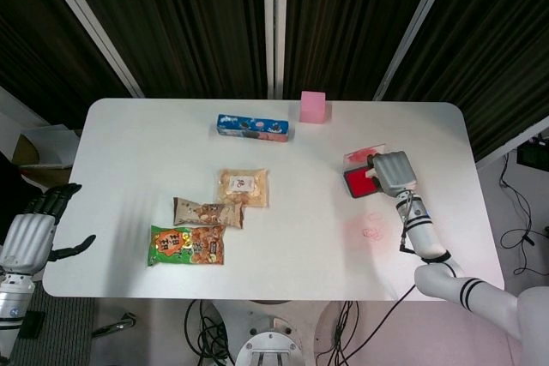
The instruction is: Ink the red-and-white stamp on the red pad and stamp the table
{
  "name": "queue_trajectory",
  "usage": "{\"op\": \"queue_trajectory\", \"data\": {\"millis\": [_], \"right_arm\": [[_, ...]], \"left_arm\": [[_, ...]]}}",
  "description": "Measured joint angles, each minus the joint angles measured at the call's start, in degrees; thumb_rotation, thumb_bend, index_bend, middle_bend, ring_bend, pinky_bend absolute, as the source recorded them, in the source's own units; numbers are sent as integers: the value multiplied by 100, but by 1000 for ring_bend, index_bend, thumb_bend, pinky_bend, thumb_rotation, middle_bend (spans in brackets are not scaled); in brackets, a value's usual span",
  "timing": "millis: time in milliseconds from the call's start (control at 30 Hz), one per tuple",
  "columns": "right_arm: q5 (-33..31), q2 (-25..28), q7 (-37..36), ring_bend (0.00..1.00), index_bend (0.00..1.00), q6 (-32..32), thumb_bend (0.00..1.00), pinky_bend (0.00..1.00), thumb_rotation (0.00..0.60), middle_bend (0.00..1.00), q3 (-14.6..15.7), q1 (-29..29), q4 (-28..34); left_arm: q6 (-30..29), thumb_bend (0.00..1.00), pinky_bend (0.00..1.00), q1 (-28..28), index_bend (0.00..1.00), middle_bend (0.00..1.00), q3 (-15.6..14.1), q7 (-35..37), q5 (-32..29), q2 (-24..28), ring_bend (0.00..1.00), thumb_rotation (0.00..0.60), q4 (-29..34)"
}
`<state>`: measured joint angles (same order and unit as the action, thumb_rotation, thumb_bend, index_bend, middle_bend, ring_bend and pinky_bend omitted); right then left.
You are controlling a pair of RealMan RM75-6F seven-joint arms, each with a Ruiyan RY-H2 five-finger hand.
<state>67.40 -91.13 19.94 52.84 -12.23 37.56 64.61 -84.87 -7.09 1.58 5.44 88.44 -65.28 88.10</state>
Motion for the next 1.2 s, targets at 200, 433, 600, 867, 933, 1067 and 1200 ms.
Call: {"op": "queue_trajectory", "data": {"millis": [200,433,600,867,933,1067,1200], "right_arm": [[210,716,206,833,616,383,361,1000,600,553,336,-389,1207],[490,968,651,833,604,699,359,1000,600,538,1063,-894,1734],[715,686,560,833,601,852,359,1000,600,535,1213,-1043,1521],[908,401,487,833,569,917,355,1000,600,517,1300,-1133,1246],[906,352,516,833,557,886,355,1000,600,516,1299,-1134,1184],[923,306,569,833,542,862,350,1000,600,512,1289,-1136,1138],[929,331,606,832,475,812,341,1000,600,474,1292,-1136,1164]], "left_arm": [[8,171,206,2,133,132,-20,-8,17,-64,118,465,-13],[-3,170,205,0,133,132,-18,-15,28,-72,118,466,-18],[4,171,206,9,133,132,-24,-6,15,-64,118,469,-27],[-21,171,206,30,133,132,-26,59,9,-74,118,466,-77],[-24,171,206,31,133,132,-25,74,12,-76,118,467,-86],[-38,171,206,31,133,132,-19,93,18,-66,118,465,-94],[-41,170,205,39,133,132,-22,108,15,-71,118,467,-111]]}}
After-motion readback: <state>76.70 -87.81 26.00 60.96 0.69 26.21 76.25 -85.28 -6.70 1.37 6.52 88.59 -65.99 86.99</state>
